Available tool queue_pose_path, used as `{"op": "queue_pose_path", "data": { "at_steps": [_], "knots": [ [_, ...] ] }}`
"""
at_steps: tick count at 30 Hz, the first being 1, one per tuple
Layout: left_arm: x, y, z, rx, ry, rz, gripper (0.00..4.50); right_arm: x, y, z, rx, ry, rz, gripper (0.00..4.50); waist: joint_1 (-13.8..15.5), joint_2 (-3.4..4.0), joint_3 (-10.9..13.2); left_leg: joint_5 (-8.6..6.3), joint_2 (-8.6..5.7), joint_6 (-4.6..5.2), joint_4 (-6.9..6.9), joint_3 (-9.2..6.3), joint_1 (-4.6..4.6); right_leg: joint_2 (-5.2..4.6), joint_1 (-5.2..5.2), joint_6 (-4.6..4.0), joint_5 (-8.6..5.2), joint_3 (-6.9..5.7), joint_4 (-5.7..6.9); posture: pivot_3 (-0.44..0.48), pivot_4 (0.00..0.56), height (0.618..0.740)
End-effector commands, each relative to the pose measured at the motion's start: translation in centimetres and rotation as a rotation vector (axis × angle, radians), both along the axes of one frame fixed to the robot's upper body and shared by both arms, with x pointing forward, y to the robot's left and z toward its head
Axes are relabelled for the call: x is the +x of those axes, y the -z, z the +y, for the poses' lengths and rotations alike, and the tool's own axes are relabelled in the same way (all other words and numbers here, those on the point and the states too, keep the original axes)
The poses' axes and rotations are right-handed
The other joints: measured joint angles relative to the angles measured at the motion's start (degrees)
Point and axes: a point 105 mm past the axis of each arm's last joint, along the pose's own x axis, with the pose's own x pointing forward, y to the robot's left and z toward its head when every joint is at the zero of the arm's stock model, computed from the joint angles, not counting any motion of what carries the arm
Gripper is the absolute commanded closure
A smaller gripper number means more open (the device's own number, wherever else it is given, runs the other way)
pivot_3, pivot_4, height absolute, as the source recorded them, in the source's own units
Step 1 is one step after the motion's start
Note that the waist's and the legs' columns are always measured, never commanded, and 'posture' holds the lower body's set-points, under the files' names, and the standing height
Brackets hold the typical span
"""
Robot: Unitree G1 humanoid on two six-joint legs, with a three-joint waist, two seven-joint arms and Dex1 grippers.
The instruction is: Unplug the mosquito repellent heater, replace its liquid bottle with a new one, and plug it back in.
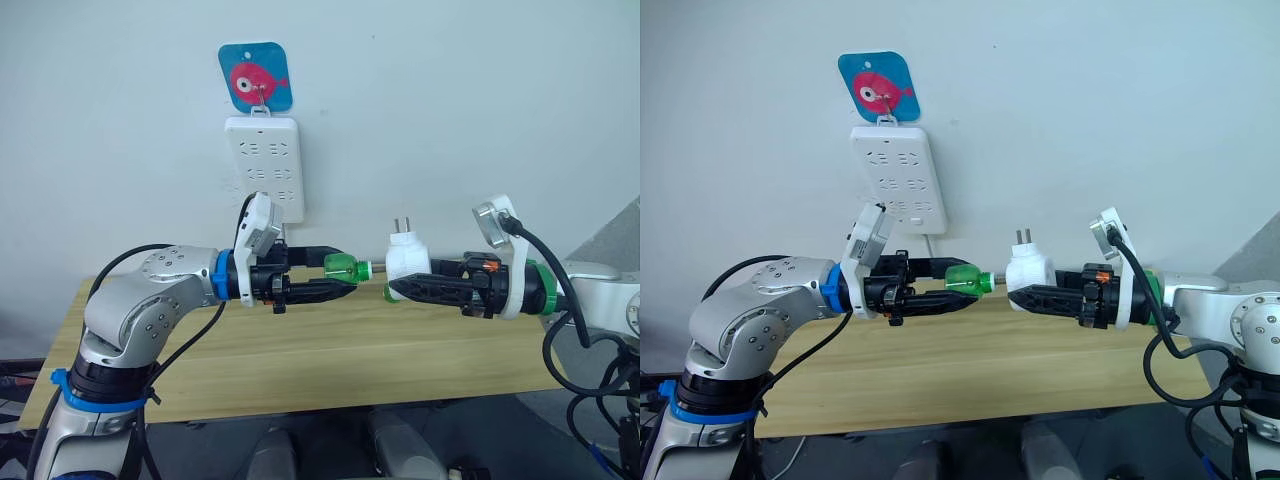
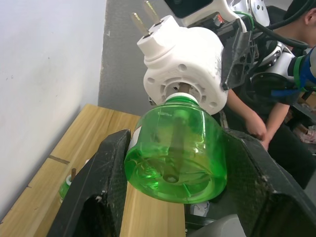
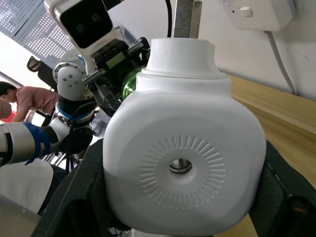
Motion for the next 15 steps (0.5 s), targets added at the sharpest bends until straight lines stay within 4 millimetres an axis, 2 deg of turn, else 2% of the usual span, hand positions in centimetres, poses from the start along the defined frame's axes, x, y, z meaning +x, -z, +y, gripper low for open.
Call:
{"op": "queue_pose_path", "data": {
  "at_steps": [1,15],
  "knots": [
    [-0.27,-0.56,-0.39,-0.01,0.025,-0.045,2.1,-0.4,-0.79,0.39,0.018,-0.023,-0.041,1.49,0.0,-0.01,0.0,0.0,0.0,0.0,0.0,0.0,0.0,0.0,0.0,0.0,0.0,0.0,0.0,-0.124,0.077,0.74],
    [-0.5,-0.54,-0.86,-0.031,0.039,-0.037,2.1,-0.19,-0.73,0.87,0.032,-0.025,-0.036,1.49,0.1,0.0,-0.1,0.0,0.0,0.0,0.03,-0.01,0.0,0.0,0.01,-0.04,0.03,0.0,0.03,-0.124,0.08,0.74]
  ]
}}
